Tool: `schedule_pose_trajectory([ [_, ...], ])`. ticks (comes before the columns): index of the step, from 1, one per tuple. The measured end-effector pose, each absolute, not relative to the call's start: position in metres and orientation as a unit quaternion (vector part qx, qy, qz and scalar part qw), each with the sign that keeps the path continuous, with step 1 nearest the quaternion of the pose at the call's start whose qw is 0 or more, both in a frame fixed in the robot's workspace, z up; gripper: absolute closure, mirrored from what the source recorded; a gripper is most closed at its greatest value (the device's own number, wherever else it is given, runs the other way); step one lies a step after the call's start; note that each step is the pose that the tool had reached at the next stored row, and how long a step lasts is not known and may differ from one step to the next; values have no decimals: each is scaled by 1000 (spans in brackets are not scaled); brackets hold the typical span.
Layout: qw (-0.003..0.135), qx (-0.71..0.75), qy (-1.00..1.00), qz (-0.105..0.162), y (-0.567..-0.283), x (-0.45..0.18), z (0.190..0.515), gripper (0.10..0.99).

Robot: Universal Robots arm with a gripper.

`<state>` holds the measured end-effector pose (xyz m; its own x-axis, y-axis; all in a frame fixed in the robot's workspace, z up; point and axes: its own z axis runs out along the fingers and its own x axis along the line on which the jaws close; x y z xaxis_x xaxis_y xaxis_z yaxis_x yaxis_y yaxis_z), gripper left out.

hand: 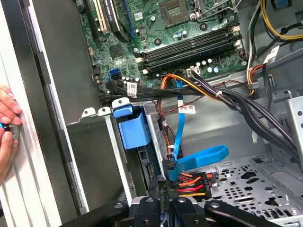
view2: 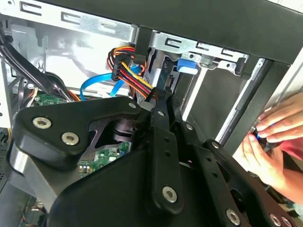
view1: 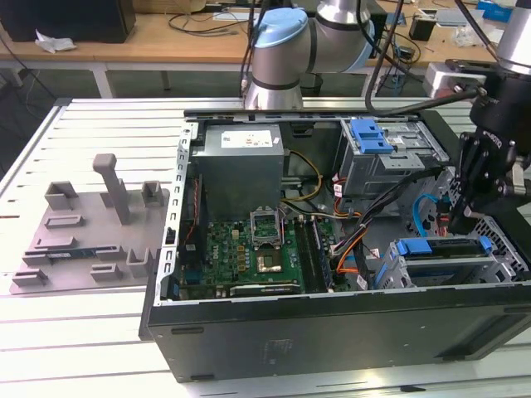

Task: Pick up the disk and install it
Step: 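Insert the first disk wire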

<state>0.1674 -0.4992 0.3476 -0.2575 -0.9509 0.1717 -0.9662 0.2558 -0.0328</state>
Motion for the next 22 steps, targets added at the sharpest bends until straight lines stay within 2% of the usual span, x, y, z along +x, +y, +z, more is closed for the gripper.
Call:
schedule_pose_trajectory([
  [6, 51, 628, -774, 64, -500, 167, 348, 918],
  [22, 47, 660, -747, 65, -506, 166, 348, 918],
])
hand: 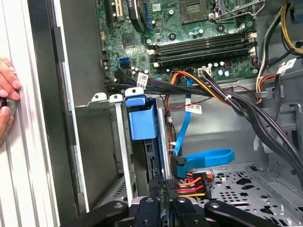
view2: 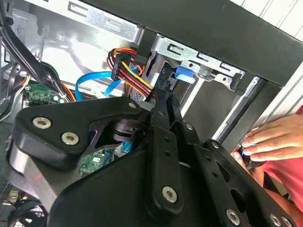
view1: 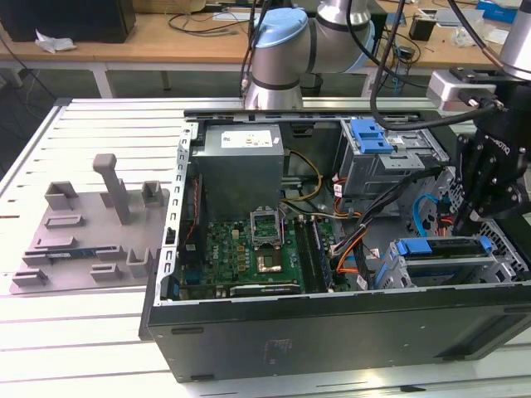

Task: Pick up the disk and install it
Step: 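Insert the first disk wire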

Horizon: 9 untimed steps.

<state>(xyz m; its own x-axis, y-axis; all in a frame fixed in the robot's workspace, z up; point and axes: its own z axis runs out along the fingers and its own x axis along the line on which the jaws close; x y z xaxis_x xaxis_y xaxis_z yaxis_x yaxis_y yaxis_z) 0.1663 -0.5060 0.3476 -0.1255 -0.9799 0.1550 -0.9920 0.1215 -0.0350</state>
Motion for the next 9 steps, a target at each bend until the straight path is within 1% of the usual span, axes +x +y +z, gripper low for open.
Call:
schedule_pose_trajectory([
  [9, 43, 660, -748, 60, -516, 166, 349, 918],
])
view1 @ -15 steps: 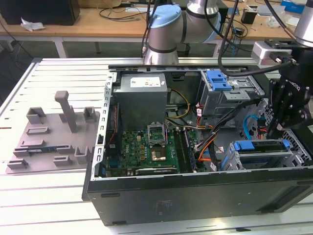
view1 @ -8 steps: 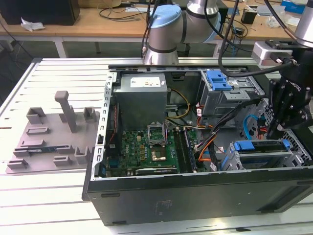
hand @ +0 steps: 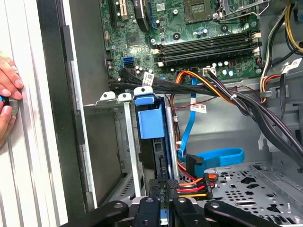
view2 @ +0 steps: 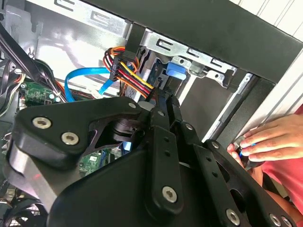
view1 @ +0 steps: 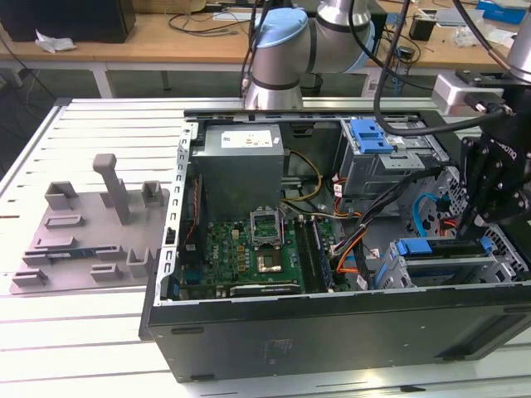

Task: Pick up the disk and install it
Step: 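Insert the first disk wire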

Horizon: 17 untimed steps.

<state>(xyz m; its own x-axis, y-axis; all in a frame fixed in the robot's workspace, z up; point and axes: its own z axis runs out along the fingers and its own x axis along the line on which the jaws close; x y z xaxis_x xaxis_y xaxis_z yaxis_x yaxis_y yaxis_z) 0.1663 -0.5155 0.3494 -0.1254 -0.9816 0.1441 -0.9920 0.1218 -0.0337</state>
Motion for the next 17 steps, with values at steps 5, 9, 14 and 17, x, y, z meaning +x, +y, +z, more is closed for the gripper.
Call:
schedule_pose_trajectory([
  [5, 41, 662, -746, 59, -516, 166, 349, 918],
  [9, 41, 662, -746, 59, -516, 166, 349, 918],
  [14, 41, 662, -746, 59, -515, 166, 349, 918],
  [17, 41, 662, -746, 59, -512, 166, 349, 918],
])
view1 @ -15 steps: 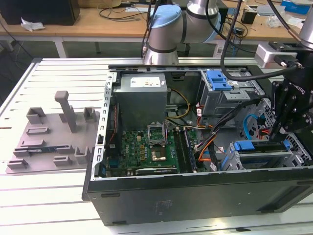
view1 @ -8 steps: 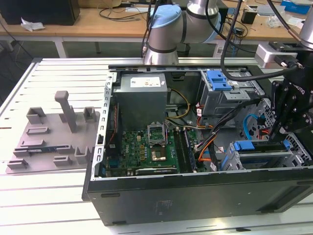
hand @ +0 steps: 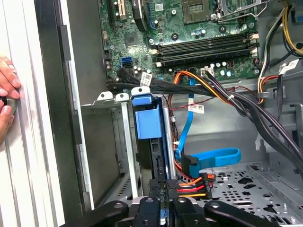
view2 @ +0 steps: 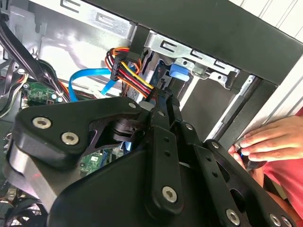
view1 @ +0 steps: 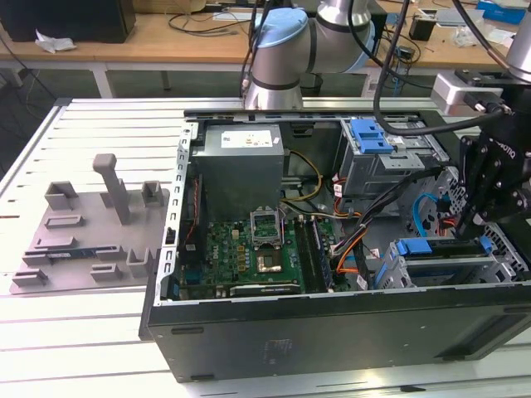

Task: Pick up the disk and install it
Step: 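Insert the first disk wire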

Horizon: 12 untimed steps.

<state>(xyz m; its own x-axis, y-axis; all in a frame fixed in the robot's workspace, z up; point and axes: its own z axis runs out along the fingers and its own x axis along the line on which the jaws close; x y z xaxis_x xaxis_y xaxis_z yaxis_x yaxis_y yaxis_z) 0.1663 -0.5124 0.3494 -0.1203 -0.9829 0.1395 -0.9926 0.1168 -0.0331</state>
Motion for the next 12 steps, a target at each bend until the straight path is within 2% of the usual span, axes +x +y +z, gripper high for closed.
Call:
schedule_pose_trajectory([
  [12, 41, 671, -738, 59, -510, 166, 349, 918],
])
